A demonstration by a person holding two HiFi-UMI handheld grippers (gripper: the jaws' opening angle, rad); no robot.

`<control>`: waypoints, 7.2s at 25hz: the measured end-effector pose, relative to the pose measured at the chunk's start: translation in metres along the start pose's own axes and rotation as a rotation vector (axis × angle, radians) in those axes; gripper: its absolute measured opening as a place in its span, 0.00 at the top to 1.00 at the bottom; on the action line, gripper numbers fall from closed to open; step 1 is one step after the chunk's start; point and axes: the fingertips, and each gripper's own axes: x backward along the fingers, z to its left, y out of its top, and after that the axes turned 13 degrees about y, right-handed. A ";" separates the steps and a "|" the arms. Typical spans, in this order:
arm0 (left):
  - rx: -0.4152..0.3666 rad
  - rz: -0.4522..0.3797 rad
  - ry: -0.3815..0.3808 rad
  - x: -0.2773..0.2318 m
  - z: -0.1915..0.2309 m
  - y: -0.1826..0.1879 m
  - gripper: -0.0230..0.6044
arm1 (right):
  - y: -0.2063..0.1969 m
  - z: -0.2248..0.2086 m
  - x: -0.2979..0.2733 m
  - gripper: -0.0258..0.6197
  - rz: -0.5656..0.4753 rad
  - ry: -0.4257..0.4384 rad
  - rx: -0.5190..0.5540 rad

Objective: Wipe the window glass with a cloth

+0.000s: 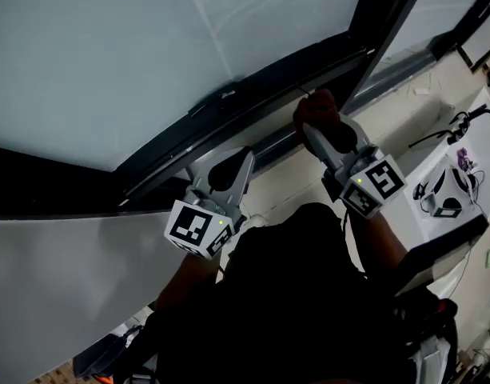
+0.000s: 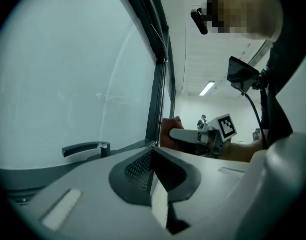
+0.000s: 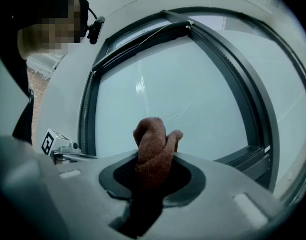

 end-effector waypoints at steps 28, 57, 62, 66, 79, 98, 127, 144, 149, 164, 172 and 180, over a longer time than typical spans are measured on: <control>-0.007 0.073 0.110 -0.112 0.013 0.008 0.94 | 0.032 -0.339 -0.009 0.83 -0.009 -0.581 0.246; 0.021 0.073 0.101 -0.104 0.022 0.001 0.94 | 0.015 -0.297 -0.048 0.83 -0.004 -0.446 0.159; 0.026 0.066 0.104 -0.096 0.025 0.001 0.94 | 0.009 -0.279 -0.057 0.83 0.002 -0.418 0.159; 0.025 0.066 0.105 -0.089 0.027 0.000 0.94 | 0.006 -0.269 -0.063 0.83 0.003 -0.409 0.153; 0.019 0.041 0.110 -0.064 0.032 0.001 0.94 | -0.003 -0.225 -0.086 0.83 0.015 -0.323 0.151; 0.033 0.011 0.161 -0.013 0.045 -0.001 0.94 | -0.025 -0.143 -0.130 0.83 0.040 -0.191 0.147; 0.047 -0.027 0.174 0.015 0.054 0.006 0.94 | -0.046 -0.044 -0.184 0.83 0.127 0.025 0.267; 0.031 -0.023 0.113 -0.033 0.030 0.015 0.94 | -0.015 -0.066 -0.150 0.83 0.095 0.092 0.275; 0.027 -0.017 0.089 -0.057 0.021 0.016 0.94 | 0.025 -0.132 -0.102 0.83 0.019 -0.062 0.268; 0.019 -0.015 0.095 -0.109 0.014 0.027 0.94 | 0.101 -0.310 -0.026 0.83 -0.054 -0.604 0.304; 0.006 -0.016 0.102 -0.116 0.017 0.031 0.94 | 0.110 -0.329 -0.022 0.83 -0.087 -0.709 0.313; 0.017 -0.024 0.116 -0.109 0.029 0.033 0.94 | 0.110 -0.331 -0.028 0.83 -0.087 -0.672 0.283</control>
